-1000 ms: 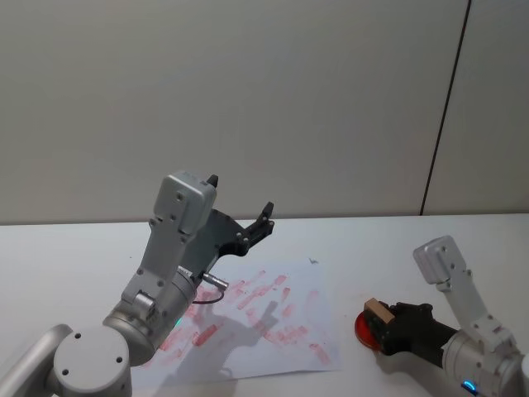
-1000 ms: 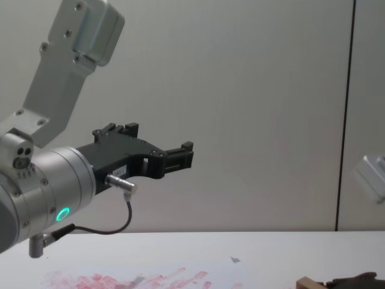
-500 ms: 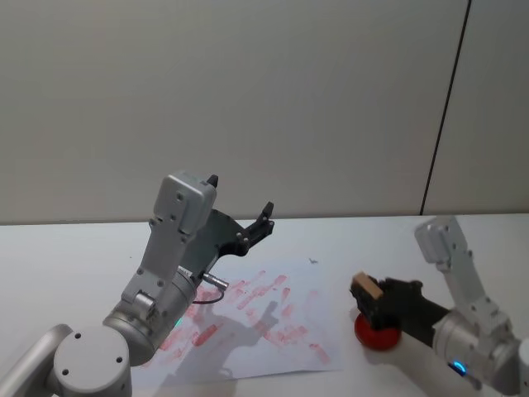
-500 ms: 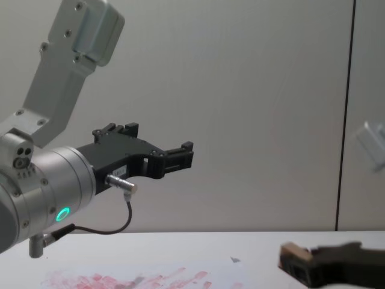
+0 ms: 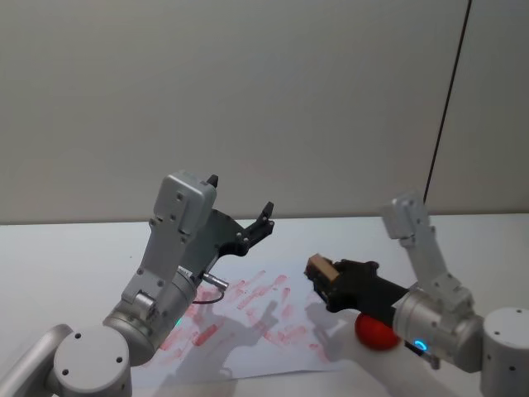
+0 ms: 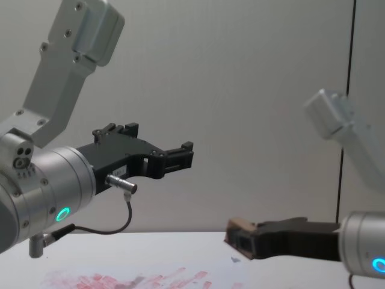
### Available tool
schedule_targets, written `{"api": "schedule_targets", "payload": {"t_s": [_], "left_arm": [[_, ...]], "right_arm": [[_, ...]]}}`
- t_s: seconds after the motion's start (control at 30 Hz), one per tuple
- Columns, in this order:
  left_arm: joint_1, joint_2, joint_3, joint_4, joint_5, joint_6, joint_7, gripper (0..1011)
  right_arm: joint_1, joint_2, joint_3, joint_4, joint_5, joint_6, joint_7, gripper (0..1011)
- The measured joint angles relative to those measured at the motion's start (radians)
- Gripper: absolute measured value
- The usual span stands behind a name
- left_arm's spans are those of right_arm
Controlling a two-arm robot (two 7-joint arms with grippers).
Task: Use the one hand to pick up the stamp and affix it onto the A4 paper.
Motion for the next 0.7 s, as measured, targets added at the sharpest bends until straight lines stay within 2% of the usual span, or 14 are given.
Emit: {"api": "schedule_targets", "payload": {"t_s": [0.33, 0.7], "left_arm": [[0.000, 0.000, 0.000, 0.000, 0.000, 0.000, 0.000, 1002], [0.000, 0.000, 0.000, 0.000, 0.000, 0.000, 0.000, 1001]], "right_arm": [[0.042, -0.036, -0.038, 0.068, -0.075, 0.064, 0.043, 221], [0.076, -0.067, -0.078, 0.161, -0.166, 0.095, 0.076, 221]]}}
